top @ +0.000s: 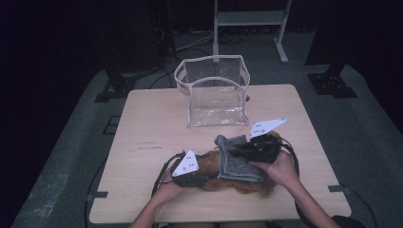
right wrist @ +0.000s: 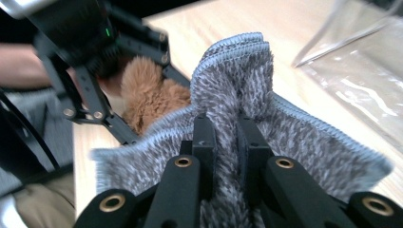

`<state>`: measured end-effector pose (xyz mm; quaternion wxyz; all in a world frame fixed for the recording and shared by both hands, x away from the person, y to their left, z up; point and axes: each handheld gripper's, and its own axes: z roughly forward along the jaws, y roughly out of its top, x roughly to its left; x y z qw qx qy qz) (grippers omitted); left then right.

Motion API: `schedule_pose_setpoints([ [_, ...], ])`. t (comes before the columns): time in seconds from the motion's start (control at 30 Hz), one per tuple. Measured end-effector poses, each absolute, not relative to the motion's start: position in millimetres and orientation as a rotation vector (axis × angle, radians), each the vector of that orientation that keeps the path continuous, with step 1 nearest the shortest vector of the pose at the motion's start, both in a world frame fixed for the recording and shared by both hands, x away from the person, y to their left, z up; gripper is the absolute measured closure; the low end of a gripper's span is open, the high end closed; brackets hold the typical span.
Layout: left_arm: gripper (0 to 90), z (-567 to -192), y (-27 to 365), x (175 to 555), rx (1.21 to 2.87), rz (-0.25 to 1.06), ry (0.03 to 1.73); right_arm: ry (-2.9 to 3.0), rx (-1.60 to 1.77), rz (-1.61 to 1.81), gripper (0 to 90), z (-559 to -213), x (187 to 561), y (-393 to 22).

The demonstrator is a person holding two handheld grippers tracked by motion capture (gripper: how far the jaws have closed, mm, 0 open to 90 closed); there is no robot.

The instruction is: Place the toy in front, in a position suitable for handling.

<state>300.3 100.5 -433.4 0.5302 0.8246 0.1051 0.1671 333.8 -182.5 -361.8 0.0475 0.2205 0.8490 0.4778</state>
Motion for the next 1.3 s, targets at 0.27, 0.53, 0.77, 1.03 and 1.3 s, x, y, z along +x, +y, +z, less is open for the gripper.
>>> schedule_pose_setpoints([
  [0.27,40.4,-434,101,301,1.964,0.391,0.259,2.467,0.814,1.557,79.8,-357,328,-239],
  [0.53,40.5,-434,101,300,1.969,0.396,0.240,2.537,0.864,1.592,79.8,-372,338,-226],
  [0.77,40.1,-434,100,300,1.975,0.400,0.230,2.612,0.751,1.481,79.8,-368,340,-182],
  [1.03,40.2,-435,101,300,1.978,0.394,0.237,2.631,0.754,1.452,79.8,-371,336,-195],
  [1.3,40.3,-435,102,300,1.975,0.388,0.248,2.593,0.805,1.479,79.6,-367,318,-240],
])
